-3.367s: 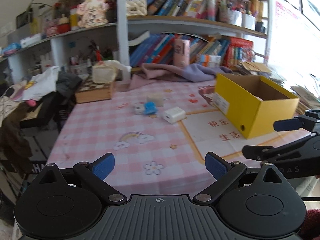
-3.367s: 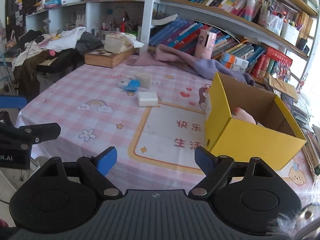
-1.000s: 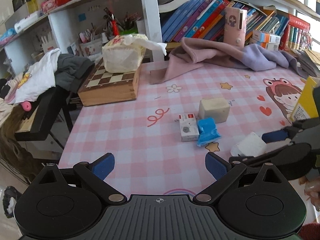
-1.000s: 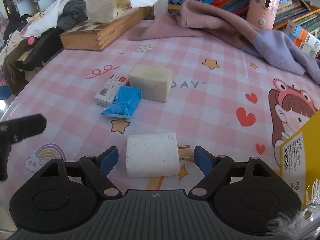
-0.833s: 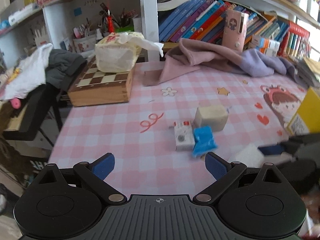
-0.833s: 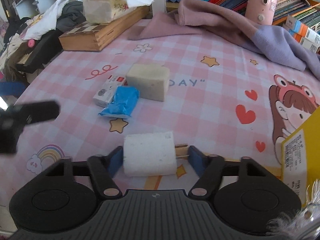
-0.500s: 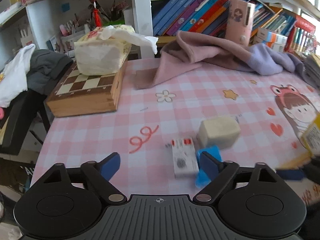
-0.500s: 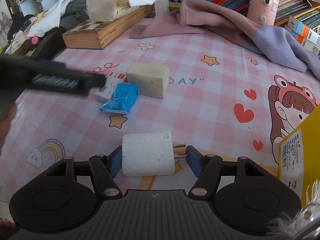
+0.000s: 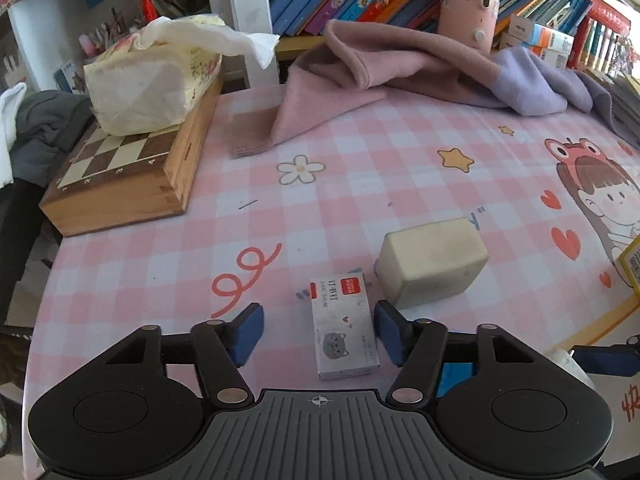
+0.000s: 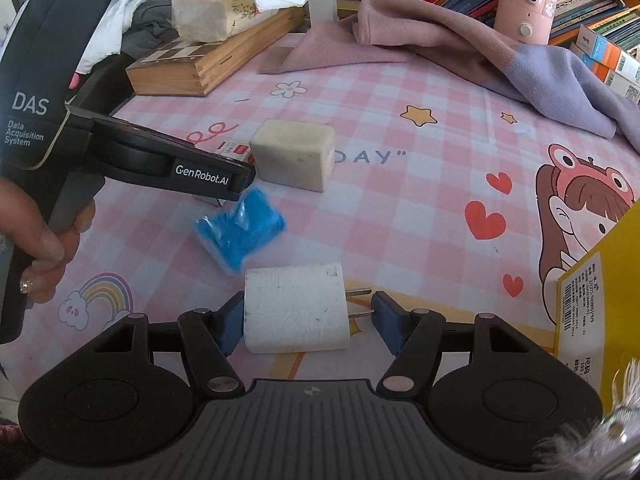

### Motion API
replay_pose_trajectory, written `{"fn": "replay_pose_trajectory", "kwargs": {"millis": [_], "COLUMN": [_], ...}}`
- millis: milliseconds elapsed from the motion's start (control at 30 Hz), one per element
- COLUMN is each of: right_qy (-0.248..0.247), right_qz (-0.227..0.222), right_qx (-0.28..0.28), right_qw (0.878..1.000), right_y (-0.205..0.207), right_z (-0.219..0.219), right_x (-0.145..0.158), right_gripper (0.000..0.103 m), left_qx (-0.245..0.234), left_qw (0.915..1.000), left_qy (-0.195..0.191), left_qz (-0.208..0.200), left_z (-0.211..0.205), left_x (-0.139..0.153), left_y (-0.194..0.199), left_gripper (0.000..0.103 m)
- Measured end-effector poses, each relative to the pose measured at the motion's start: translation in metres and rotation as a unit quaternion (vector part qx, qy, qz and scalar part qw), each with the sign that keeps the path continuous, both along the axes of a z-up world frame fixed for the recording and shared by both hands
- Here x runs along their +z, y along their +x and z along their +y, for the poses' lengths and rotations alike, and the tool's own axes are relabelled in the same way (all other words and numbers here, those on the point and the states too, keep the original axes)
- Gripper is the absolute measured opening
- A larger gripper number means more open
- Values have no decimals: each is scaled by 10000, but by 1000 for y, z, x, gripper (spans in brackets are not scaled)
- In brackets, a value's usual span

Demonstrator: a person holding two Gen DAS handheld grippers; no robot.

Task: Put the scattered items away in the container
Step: 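Grasp the small white red-labelled box with the left gripper, then lift the charger with the right gripper while the left gripper lifts the small box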

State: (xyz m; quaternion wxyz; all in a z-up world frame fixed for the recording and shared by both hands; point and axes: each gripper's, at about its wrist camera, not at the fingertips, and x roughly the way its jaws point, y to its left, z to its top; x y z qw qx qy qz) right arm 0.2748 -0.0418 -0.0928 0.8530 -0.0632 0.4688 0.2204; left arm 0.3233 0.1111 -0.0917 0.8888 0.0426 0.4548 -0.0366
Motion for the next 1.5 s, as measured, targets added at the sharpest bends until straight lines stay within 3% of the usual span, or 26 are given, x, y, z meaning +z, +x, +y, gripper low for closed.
{"fn": "replay_pose_trajectory", "kwargs": {"millis": [133, 267, 633, 933, 1133, 1500], "right_qy": [-13, 17, 56, 32, 161, 149], "right_qz": [-5, -50, -452, -702, -699, -959], "right_qx": [4, 36, 84, 251, 135, -120], "right_qw": [10000, 10000, 9989, 9972, 9973, 9952], "right_y": [0, -3, -24, -54, -84, -136], "right_z": [1, 1, -3, -2, -17, -24], "right_x": [0, 3, 22, 41, 61, 76], "right_gripper": [64, 63, 63, 63, 63, 63], "left_qx": [-201, -191, -78, -119, -92, -238], "left_qw": [9998, 9993, 9968, 9940, 9885, 9854], "left_qy": [-40, -287, -773, -1039, -1480, -1598], "left_qz": [43, 166, -198, -323, -298, -537], "left_z": [-6, -3, 12, 14, 18, 15], "left_x": [2, 9, 49, 67, 77, 90], "left_y": [-5, -10, -58, -104, -131, -184], "left_gripper": [29, 28, 28, 28, 28, 28]}}
